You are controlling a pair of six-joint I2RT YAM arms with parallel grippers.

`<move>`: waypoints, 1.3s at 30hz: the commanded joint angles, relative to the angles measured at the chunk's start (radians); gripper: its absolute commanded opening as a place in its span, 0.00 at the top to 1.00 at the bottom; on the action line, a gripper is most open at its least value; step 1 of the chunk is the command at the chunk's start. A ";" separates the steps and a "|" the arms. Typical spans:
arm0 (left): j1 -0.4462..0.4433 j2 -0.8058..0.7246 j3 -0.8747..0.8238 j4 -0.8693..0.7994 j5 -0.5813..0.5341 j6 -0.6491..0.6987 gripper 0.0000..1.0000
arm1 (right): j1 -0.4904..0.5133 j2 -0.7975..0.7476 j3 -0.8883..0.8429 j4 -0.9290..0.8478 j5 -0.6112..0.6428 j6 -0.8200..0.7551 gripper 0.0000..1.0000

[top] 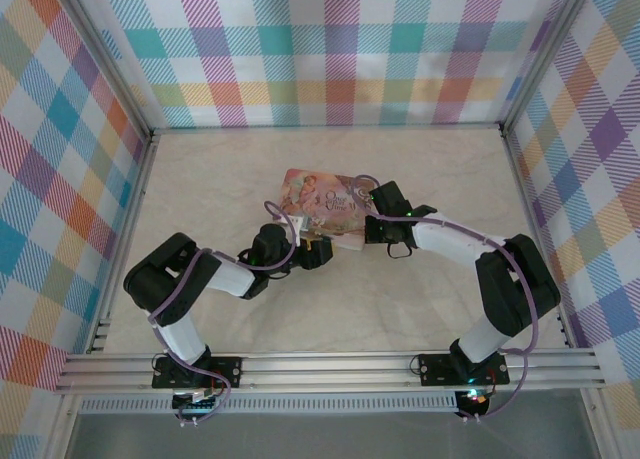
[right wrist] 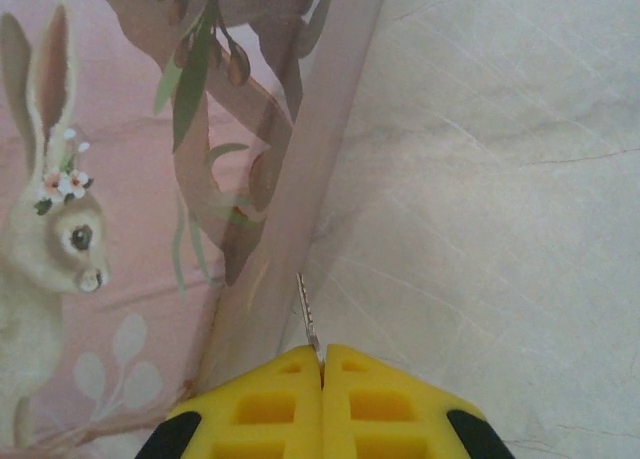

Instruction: Unlock the padlock with the key

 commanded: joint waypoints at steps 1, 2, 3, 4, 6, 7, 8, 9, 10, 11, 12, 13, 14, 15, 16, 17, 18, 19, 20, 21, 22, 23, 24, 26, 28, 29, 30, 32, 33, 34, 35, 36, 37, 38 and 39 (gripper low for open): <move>0.008 0.028 0.042 0.052 -0.004 -0.018 0.41 | 0.007 -0.030 -0.013 0.007 -0.013 0.011 1.00; 0.008 0.036 0.046 0.046 -0.012 -0.021 0.40 | 0.007 -0.032 -0.013 0.007 -0.013 0.012 1.00; 0.008 0.043 0.048 0.043 -0.021 -0.025 0.38 | 0.007 -0.034 -0.015 0.006 -0.012 0.012 1.00; 0.008 0.047 0.047 0.041 -0.029 -0.026 0.37 | 0.007 -0.036 -0.015 0.005 -0.010 0.011 1.00; 0.008 0.055 0.044 0.034 -0.059 -0.032 0.36 | 0.007 -0.038 -0.015 0.005 -0.009 0.009 1.00; 0.008 0.056 0.040 0.032 -0.074 -0.034 0.35 | 0.007 -0.038 -0.015 0.006 -0.009 0.008 1.00; 0.008 0.057 0.036 0.032 -0.086 -0.038 0.35 | 0.007 -0.038 -0.015 0.005 -0.009 0.007 1.00; 0.009 0.058 0.032 0.036 -0.096 -0.041 0.35 | 0.007 -0.038 -0.014 0.005 -0.009 0.007 1.00; 0.008 0.059 0.026 0.044 -0.102 -0.045 0.35 | 0.007 -0.038 -0.014 0.005 -0.009 0.007 1.00; 0.008 0.061 0.024 0.055 -0.100 -0.046 0.37 | 0.007 -0.038 -0.014 0.006 -0.007 0.006 1.00; 0.008 0.062 0.025 0.060 -0.095 -0.047 0.37 | 0.007 -0.037 -0.014 0.007 -0.007 0.006 1.00; 0.008 0.067 0.028 0.065 -0.085 -0.048 0.38 | 0.007 -0.035 -0.013 0.007 -0.007 0.006 1.00; 0.008 0.071 0.035 0.067 -0.074 -0.047 0.39 | 0.007 -0.036 -0.013 0.007 -0.009 0.006 1.00; 0.008 0.077 0.040 0.067 -0.065 -0.048 0.40 | 0.007 -0.034 -0.013 0.007 -0.009 0.007 1.00; 0.008 0.083 0.046 0.069 -0.055 -0.047 0.40 | 0.007 -0.034 -0.013 0.006 -0.009 0.007 1.00; 0.009 0.092 0.052 0.073 -0.047 -0.049 0.41 | 0.007 -0.034 -0.013 0.008 -0.009 0.007 1.00; 0.008 0.099 0.056 0.077 -0.044 -0.052 0.41 | 0.007 -0.032 -0.013 0.008 -0.009 0.009 1.00; 0.008 0.107 0.060 0.084 -0.038 -0.055 0.41 | 0.007 -0.032 -0.013 0.008 -0.010 0.009 1.00; 0.008 0.114 0.063 0.090 -0.034 -0.059 0.41 | 0.007 -0.032 -0.015 0.008 -0.010 0.009 1.00; 0.008 0.119 0.066 0.095 -0.036 -0.063 0.41 | 0.007 -0.032 -0.015 0.009 -0.010 0.010 1.00; 0.008 0.122 0.067 0.099 -0.037 -0.065 0.41 | 0.007 -0.032 -0.014 0.008 -0.010 0.010 1.00; 0.008 0.125 0.068 0.103 -0.039 -0.068 0.41 | 0.007 -0.031 -0.013 0.007 -0.012 0.010 1.00; 0.008 0.128 0.070 0.106 -0.039 -0.069 0.42 | 0.007 -0.031 -0.012 0.006 -0.010 0.010 1.00; 0.009 0.130 0.070 0.112 -0.040 -0.071 0.42 | 0.008 -0.030 -0.010 0.006 -0.010 0.008 1.00; 0.008 0.132 0.070 0.116 -0.040 -0.071 0.46 | 0.007 -0.029 -0.010 0.005 -0.010 0.009 1.00; 0.008 0.133 0.069 0.119 -0.038 -0.069 0.50 | 0.007 -0.029 -0.010 0.003 -0.008 0.008 1.00; 0.010 0.136 0.071 0.116 -0.032 -0.069 0.54 | 0.007 -0.030 -0.010 0.003 -0.007 0.008 1.00; 0.010 0.142 0.078 0.104 -0.027 -0.071 0.56 | 0.006 -0.030 -0.010 0.001 -0.006 0.007 1.00; 0.010 0.145 0.078 0.103 -0.028 -0.074 0.56 | 0.007 -0.030 -0.010 0.000 -0.006 0.007 1.00; 0.010 0.145 0.077 0.105 -0.029 -0.074 0.56 | 0.007 -0.030 -0.010 0.000 -0.005 0.007 1.00; 0.010 0.144 0.075 0.102 -0.035 -0.076 0.56 | 0.007 -0.031 -0.009 0.000 -0.006 0.007 1.00; 0.010 0.145 0.074 0.101 -0.040 -0.076 0.59 | 0.007 -0.030 -0.009 -0.001 -0.007 0.007 1.00; 0.011 0.144 0.076 0.094 -0.040 -0.075 0.62 | 0.007 -0.030 -0.009 0.000 -0.007 0.007 1.00; 0.011 0.144 0.078 0.087 -0.041 -0.074 0.65 | 0.007 -0.030 -0.009 0.000 -0.008 0.007 1.00; 0.013 0.147 0.085 0.076 -0.039 -0.074 0.65 | 0.007 -0.029 -0.008 0.000 -0.009 0.007 1.00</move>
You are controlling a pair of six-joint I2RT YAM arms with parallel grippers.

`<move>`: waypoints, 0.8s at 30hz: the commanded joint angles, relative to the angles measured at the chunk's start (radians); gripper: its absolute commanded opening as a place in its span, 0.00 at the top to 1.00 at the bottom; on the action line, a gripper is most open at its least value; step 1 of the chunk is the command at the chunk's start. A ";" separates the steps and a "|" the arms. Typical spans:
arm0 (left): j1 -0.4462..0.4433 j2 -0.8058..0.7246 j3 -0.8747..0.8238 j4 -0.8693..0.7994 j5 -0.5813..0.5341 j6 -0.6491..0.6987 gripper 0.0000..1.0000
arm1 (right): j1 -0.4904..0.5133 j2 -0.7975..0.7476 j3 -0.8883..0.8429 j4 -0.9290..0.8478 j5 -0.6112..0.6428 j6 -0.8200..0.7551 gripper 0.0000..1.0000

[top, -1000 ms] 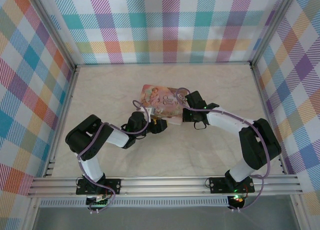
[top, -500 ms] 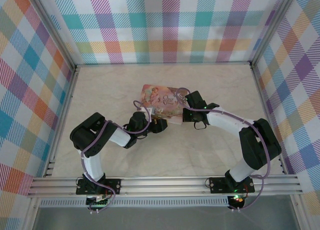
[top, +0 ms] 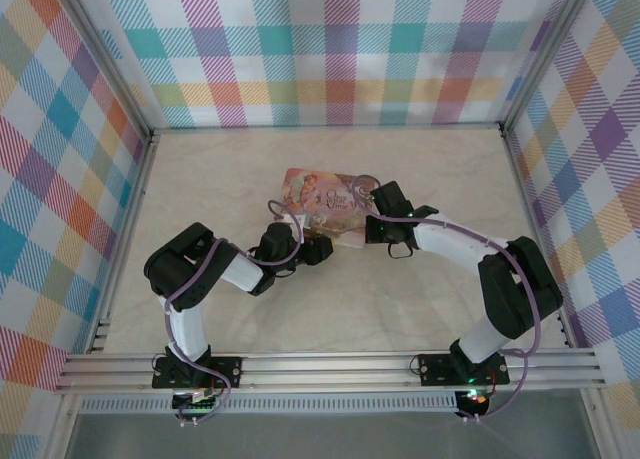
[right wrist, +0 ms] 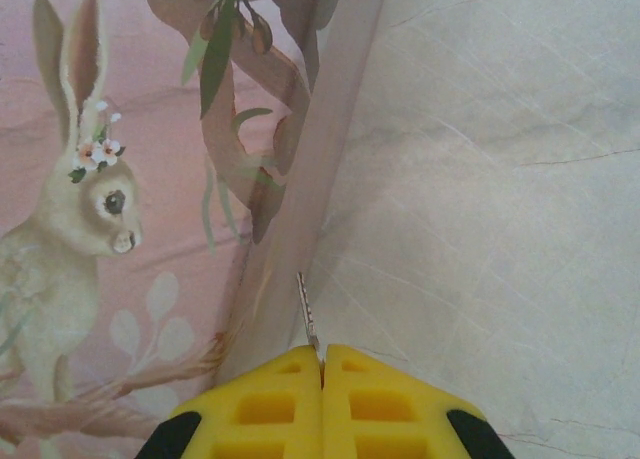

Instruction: Unlock the padlock with the key

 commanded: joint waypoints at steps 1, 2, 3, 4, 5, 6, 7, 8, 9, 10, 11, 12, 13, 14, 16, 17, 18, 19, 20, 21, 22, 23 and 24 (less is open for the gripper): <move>0.013 0.012 0.031 0.012 0.003 0.003 0.65 | 0.007 -0.013 -0.004 0.000 -0.010 0.007 1.00; 0.014 0.015 0.031 0.015 -0.001 0.002 0.64 | 0.007 -0.013 -0.004 -0.002 -0.009 0.006 1.00; 0.015 0.017 0.029 0.020 -0.006 0.001 0.64 | 0.007 -0.015 -0.004 -0.001 -0.010 0.007 1.00; 0.015 0.019 0.029 0.026 -0.008 -0.001 0.64 | 0.007 -0.015 -0.003 -0.001 -0.008 0.007 1.00; 0.015 0.022 0.028 0.036 -0.005 -0.002 0.64 | 0.007 -0.015 -0.003 -0.002 -0.008 0.007 1.00; 0.015 0.025 0.030 0.038 -0.002 -0.004 0.65 | 0.007 -0.015 -0.004 -0.001 -0.008 0.007 1.00; 0.015 0.026 0.033 0.037 0.000 -0.007 0.68 | 0.007 -0.014 -0.002 -0.001 -0.008 0.007 1.00; 0.015 0.026 0.035 0.034 0.003 -0.007 0.69 | 0.007 -0.013 -0.002 -0.001 -0.007 0.006 1.00; 0.016 0.026 0.034 0.032 0.003 -0.006 0.71 | 0.007 -0.012 -0.002 -0.002 -0.006 0.006 1.00; 0.016 0.026 0.034 0.027 0.003 -0.006 0.71 | 0.007 -0.011 -0.001 -0.002 -0.007 0.006 1.00; 0.018 0.023 0.033 0.020 0.001 -0.004 0.71 | 0.008 -0.010 -0.002 -0.001 -0.005 0.006 1.00; 0.019 0.022 0.030 0.018 0.001 -0.003 0.70 | 0.007 -0.010 0.000 0.000 -0.005 0.007 1.00; 0.019 0.019 0.025 0.015 0.000 -0.002 0.68 | 0.007 -0.009 0.001 0.001 -0.004 0.007 1.00; 0.021 0.015 0.020 0.010 -0.006 0.000 0.65 | 0.007 -0.007 0.003 0.002 -0.003 0.007 1.00; 0.022 0.006 0.011 0.007 -0.012 0.003 0.62 | 0.007 0.000 0.013 -0.005 0.012 0.003 1.00; 0.024 0.002 0.005 0.007 -0.016 0.004 0.60 | 0.004 0.006 0.022 -0.013 0.026 0.001 1.00; 0.024 0.000 0.002 0.007 -0.018 0.006 0.59 | 0.000 0.009 0.028 -0.015 0.030 -0.002 1.00; 0.024 0.000 0.004 0.008 -0.019 0.006 0.57 | -0.006 0.010 0.033 -0.016 0.030 -0.004 1.00; 0.024 0.000 0.006 0.010 -0.020 0.006 0.55 | -0.010 0.012 0.040 -0.016 0.030 -0.006 1.00; 0.023 0.003 0.012 0.011 -0.020 0.007 0.53 | -0.016 0.014 0.046 -0.021 0.035 -0.008 1.00; 0.024 0.005 0.016 0.015 -0.019 0.007 0.53 | -0.020 0.017 0.056 -0.029 0.041 -0.008 1.00; 0.024 0.010 0.021 0.021 -0.015 0.008 0.52 | -0.026 0.018 0.061 -0.036 0.047 -0.006 1.00; 0.025 0.015 0.029 0.024 -0.009 0.006 0.52 | -0.032 0.019 0.067 -0.045 0.056 -0.004 1.00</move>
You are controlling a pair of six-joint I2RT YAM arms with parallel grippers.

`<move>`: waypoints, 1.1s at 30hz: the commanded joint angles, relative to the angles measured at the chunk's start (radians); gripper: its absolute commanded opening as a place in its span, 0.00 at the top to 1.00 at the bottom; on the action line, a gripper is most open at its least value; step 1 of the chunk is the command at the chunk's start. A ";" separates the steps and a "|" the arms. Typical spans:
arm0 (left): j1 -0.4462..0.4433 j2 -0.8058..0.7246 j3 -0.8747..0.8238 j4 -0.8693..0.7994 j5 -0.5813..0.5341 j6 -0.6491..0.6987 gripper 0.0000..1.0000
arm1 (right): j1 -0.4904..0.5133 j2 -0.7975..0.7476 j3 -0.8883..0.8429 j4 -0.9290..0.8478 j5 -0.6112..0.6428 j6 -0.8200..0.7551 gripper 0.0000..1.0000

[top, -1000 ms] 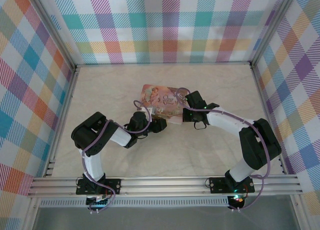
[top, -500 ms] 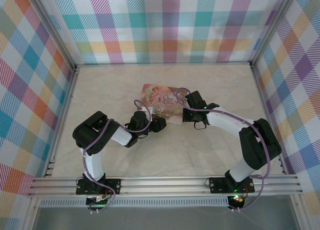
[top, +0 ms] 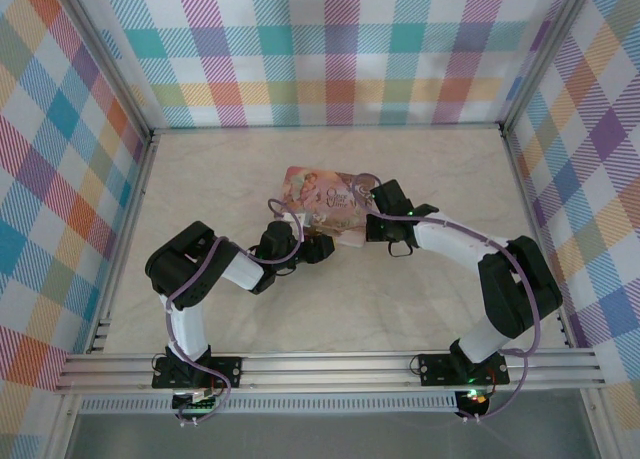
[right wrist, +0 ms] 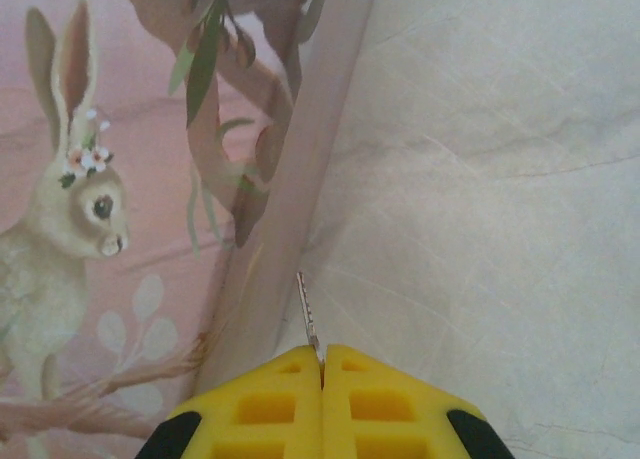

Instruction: Unlock the padlock with the key

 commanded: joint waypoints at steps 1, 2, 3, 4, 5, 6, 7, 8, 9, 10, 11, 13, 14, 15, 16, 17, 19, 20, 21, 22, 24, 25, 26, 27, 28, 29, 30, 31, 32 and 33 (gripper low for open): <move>0.016 0.007 0.021 0.020 -0.002 0.004 0.52 | -0.020 0.012 0.045 -0.036 0.037 0.003 1.00; 0.016 0.009 0.027 0.018 0.002 0.004 0.52 | -0.026 0.008 0.047 -0.039 0.043 0.008 1.00; 0.016 0.010 0.028 0.021 0.005 0.003 0.52 | -0.031 0.004 0.047 -0.042 0.051 0.010 1.00; 0.016 0.011 0.029 0.023 0.008 0.005 0.52 | -0.037 0.002 0.049 -0.045 0.059 0.011 1.00; 0.016 0.009 0.029 0.020 0.011 0.005 0.52 | -0.045 0.002 0.055 -0.052 0.068 0.012 1.00; 0.016 0.008 0.028 0.019 0.016 0.005 0.53 | -0.054 0.005 0.065 -0.059 0.070 0.010 1.00; 0.016 0.006 0.027 0.017 0.019 0.005 0.53 | -0.061 0.008 0.073 -0.060 0.070 0.007 1.00; 0.016 0.006 0.024 0.018 0.022 0.006 0.53 | -0.068 0.015 0.086 -0.059 0.070 0.001 1.00; 0.016 0.005 0.022 0.017 0.024 0.007 0.53 | -0.076 0.028 0.101 -0.056 0.069 -0.007 1.00; 0.016 0.004 0.021 0.016 0.023 0.007 0.53 | -0.082 0.042 0.117 -0.055 0.067 -0.013 1.00; 0.017 0.003 0.018 0.015 0.022 0.008 0.53 | -0.088 0.063 0.137 -0.054 0.065 -0.022 1.00; 0.017 0.003 0.014 0.021 0.022 0.008 0.53 | -0.096 0.104 0.178 -0.042 0.058 -0.044 1.00; 0.017 0.004 0.014 0.023 0.024 0.006 0.53 | -0.100 0.131 0.202 -0.036 0.052 -0.054 1.00; 0.017 0.004 0.016 0.023 0.025 0.006 0.53 | -0.103 0.161 0.232 -0.039 0.048 -0.065 1.00; 0.017 0.006 0.017 0.023 0.026 0.006 0.53 | -0.107 0.188 0.259 -0.046 0.047 -0.071 1.00; 0.017 0.006 0.019 0.022 0.030 0.006 0.52 | -0.108 0.217 0.286 -0.045 0.042 -0.080 1.00; 0.017 0.007 0.021 0.023 0.035 0.007 0.52 | -0.114 0.268 0.334 -0.040 0.019 -0.102 1.00; 0.017 0.008 0.022 0.023 0.038 0.007 0.52 | -0.116 0.294 0.361 -0.034 0.000 -0.121 1.00; 0.017 0.010 0.024 0.022 0.043 0.008 0.52 | -0.116 0.319 0.387 -0.028 -0.022 -0.144 1.00; 0.017 0.012 0.026 0.020 0.046 0.009 0.52 | -0.116 0.339 0.409 -0.030 -0.040 -0.161 1.00; 0.018 0.017 0.032 0.019 0.053 0.015 0.52 | -0.115 0.370 0.446 -0.025 -0.075 -0.190 1.00; 0.017 0.020 0.034 0.018 0.051 0.016 0.52 | -0.115 0.377 0.452 -0.020 -0.088 -0.199 1.00; 0.019 0.024 0.038 0.020 0.051 0.017 0.52 | -0.115 0.382 0.460 -0.018 -0.099 -0.207 1.00; 0.019 0.028 0.042 0.020 0.051 0.017 0.52 | -0.115 0.384 0.463 -0.017 -0.106 -0.211 1.00; 0.020 0.031 0.046 0.023 0.050 0.018 0.52 | -0.115 0.386 0.463 -0.018 -0.109 -0.211 1.00; 0.022 0.035 0.048 0.030 0.047 0.017 0.52 | -0.115 0.384 0.461 -0.017 -0.111 -0.211 1.00; 0.023 0.038 0.048 0.037 0.043 0.014 0.52 | -0.115 0.384 0.462 -0.019 -0.114 -0.211 1.00; 0.025 0.038 0.047 0.040 0.037 0.011 0.52 | -0.115 0.382 0.460 -0.021 -0.118 -0.209 1.00; 0.027 0.038 0.046 0.046 0.033 0.009 0.52 | -0.115 0.378 0.456 -0.020 -0.123 -0.207 1.00; 0.030 0.037 0.043 0.049 0.029 0.009 0.52 | -0.115 0.373 0.447 -0.017 -0.125 -0.205 1.00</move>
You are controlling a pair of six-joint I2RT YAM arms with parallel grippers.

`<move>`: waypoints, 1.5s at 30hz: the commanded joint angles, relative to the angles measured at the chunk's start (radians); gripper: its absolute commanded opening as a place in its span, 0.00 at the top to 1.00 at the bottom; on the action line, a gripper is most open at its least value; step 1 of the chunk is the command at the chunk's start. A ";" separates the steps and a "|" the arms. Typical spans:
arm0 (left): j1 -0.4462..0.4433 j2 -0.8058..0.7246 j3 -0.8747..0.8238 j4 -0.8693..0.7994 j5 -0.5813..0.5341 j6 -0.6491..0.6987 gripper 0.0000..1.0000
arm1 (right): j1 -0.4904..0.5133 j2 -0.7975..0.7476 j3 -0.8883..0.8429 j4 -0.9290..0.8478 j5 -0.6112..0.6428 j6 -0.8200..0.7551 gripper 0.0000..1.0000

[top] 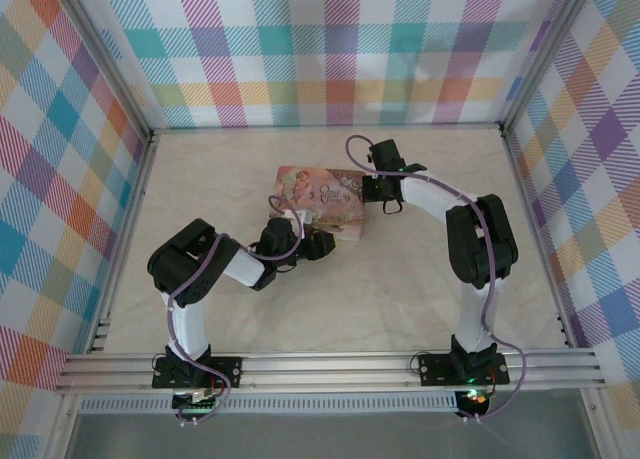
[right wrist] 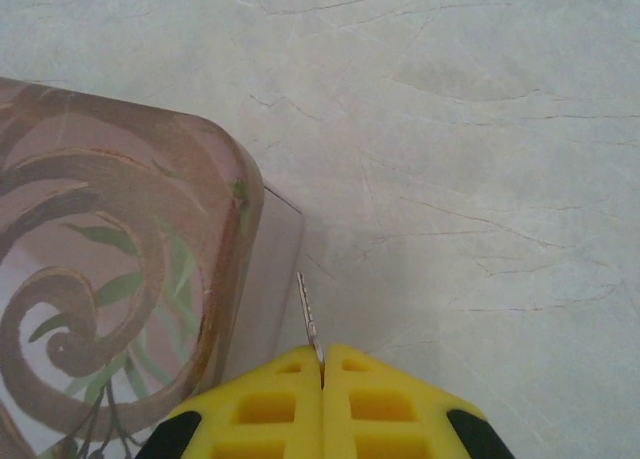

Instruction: Unlock the padlock with the key

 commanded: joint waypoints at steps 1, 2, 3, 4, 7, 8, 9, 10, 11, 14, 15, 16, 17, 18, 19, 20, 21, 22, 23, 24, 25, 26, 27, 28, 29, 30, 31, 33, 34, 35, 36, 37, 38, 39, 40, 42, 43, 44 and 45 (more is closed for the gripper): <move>0.016 0.013 0.009 0.050 -0.010 0.003 0.52 | 0.008 -0.010 0.005 0.006 -0.062 -0.019 1.00; 0.020 0.008 0.002 0.052 -0.015 0.000 0.53 | 0.008 -0.015 -0.003 0.007 -0.061 -0.017 1.00; 0.024 0.004 -0.005 0.051 -0.021 -0.002 0.54 | 0.008 -0.019 -0.012 0.012 -0.060 -0.017 1.00; 0.028 0.000 -0.013 0.053 -0.023 -0.002 0.54 | 0.008 -0.024 -0.019 0.014 -0.060 -0.016 1.00; 0.038 -0.013 -0.040 0.057 -0.029 -0.001 0.58 | 0.008 -0.036 -0.039 0.020 -0.061 -0.012 1.00; 0.040 -0.016 -0.049 0.060 -0.030 -0.001 0.59 | 0.008 -0.038 -0.043 0.021 -0.061 -0.010 1.00; 0.043 -0.020 -0.056 0.063 -0.031 -0.001 0.60 | 0.008 -0.039 -0.046 0.022 -0.062 -0.008 1.00; 0.046 -0.024 -0.062 0.063 -0.031 -0.001 0.61 | 0.009 -0.041 -0.049 0.022 -0.065 -0.005 1.00; 0.048 -0.029 -0.068 0.064 -0.032 0.000 0.62 | 0.010 -0.042 -0.053 0.025 -0.065 -0.003 1.00; 0.054 -0.040 -0.083 0.061 -0.034 0.000 0.64 | 0.011 -0.047 -0.064 0.027 -0.065 0.000 1.00; 0.056 -0.044 -0.087 0.059 -0.034 0.001 0.65 | 0.011 -0.048 -0.066 0.028 -0.065 0.000 1.00; 0.057 -0.046 -0.089 0.057 -0.034 0.002 0.66 | 0.011 -0.050 -0.069 0.028 -0.064 0.000 1.00; 0.059 -0.049 -0.091 0.055 -0.033 0.005 0.67 | 0.011 -0.053 -0.074 0.030 -0.062 0.000 1.00; 0.060 -0.051 -0.091 0.050 -0.031 0.006 0.68 | 0.011 -0.056 -0.077 0.033 -0.062 0.000 1.00; 0.061 -0.051 -0.089 0.047 -0.029 0.007 0.69 | 0.011 -0.059 -0.083 0.034 -0.062 0.001 1.00; 0.062 -0.051 -0.087 0.043 -0.025 0.006 0.72 | 0.012 -0.062 -0.085 0.036 -0.063 0.001 1.00; 0.063 -0.050 -0.086 0.041 -0.022 0.008 0.75 | 0.011 -0.064 -0.088 0.036 -0.064 0.001 1.00; 0.063 -0.051 -0.084 0.038 -0.019 0.008 0.77 | 0.012 -0.065 -0.091 0.038 -0.065 0.003 1.00; 0.066 -0.048 -0.077 0.030 -0.011 0.010 0.81 | 0.013 -0.067 -0.093 0.039 -0.065 0.003 1.00; 0.068 -0.045 -0.070 0.018 -0.004 0.012 0.84 | 0.013 -0.068 -0.096 0.040 -0.067 0.003 1.00; 0.069 -0.042 -0.065 0.013 0.003 0.012 0.84 | 0.013 -0.070 -0.098 0.042 -0.067 0.003 1.00; 0.069 -0.037 -0.061 0.013 0.008 0.010 0.85 | 0.013 -0.072 -0.101 0.043 -0.067 0.004 1.00; 0.071 -0.036 -0.059 0.013 0.009 0.009 0.86 | 0.014 -0.075 -0.106 0.045 -0.067 0.004 1.00; 0.071 -0.035 -0.057 0.011 0.009 0.008 0.87 | 0.014 -0.079 -0.110 0.046 -0.067 0.004 1.00; 0.073 -0.036 -0.056 0.006 0.011 0.007 0.88 | 0.014 -0.083 -0.115 0.048 -0.067 0.004 1.00; 0.073 -0.038 -0.056 0.000 0.014 0.006 0.88 | 0.015 -0.088 -0.120 0.050 -0.066 0.004 1.00; 0.074 -0.039 -0.053 -0.010 0.018 0.007 0.88 | 0.014 -0.091 -0.123 0.052 -0.065 0.002 1.00; 0.074 -0.049 -0.047 -0.047 0.031 0.011 0.88 | 0.015 -0.090 -0.124 0.052 -0.061 -0.005 1.00; 0.074 -0.054 -0.043 -0.070 0.040 0.015 0.88 | 0.014 -0.086 -0.119 0.051 -0.060 -0.009 1.00; 0.074 -0.061 -0.041 -0.093 0.051 0.022 0.88 | 0.014 -0.079 -0.112 0.051 -0.058 -0.014 1.00; 0.074 -0.068 -0.039 -0.116 0.059 0.030 0.88 | 0.014 -0.070 -0.101 0.048 -0.056 -0.018 1.00; 0.074 -0.075 -0.039 -0.139 0.064 0.036 0.88 | 0.013 -0.062 -0.090 0.045 -0.054 -0.021 1.00; 0.074 -0.083 -0.039 -0.164 0.067 0.044 0.88 | 0.013 -0.053 -0.077 0.045 -0.054 -0.025 1.00; 0.074 -0.092 -0.037 -0.191 0.068 0.052 0.88 | 0.013 -0.041 -0.061 0.046 -0.053 -0.032 1.00; 0.074 -0.096 -0.039 -0.210 0.072 0.057 0.88 | 0.013 -0.028 -0.045 0.043 -0.053 -0.038 1.00; 0.074 -0.102 -0.042 -0.231 0.086 0.063 0.88 | 0.014 0.008 0.005 0.027 -0.068 -0.061 1.00; 0.074 -0.102 -0.044 -0.237 0.095 0.060 0.88 | 0.014 0.023 0.024 0.023 -0.075 -0.069 1.00; 0.074 -0.101 -0.044 -0.240 0.102 0.057 0.88 | 0.014 0.038 0.046 0.017 -0.083 -0.075 1.00; 0.074 -0.099 -0.043 -0.242 0.107 0.053 0.88 | 0.014 0.051 0.064 0.016 -0.098 -0.085 1.00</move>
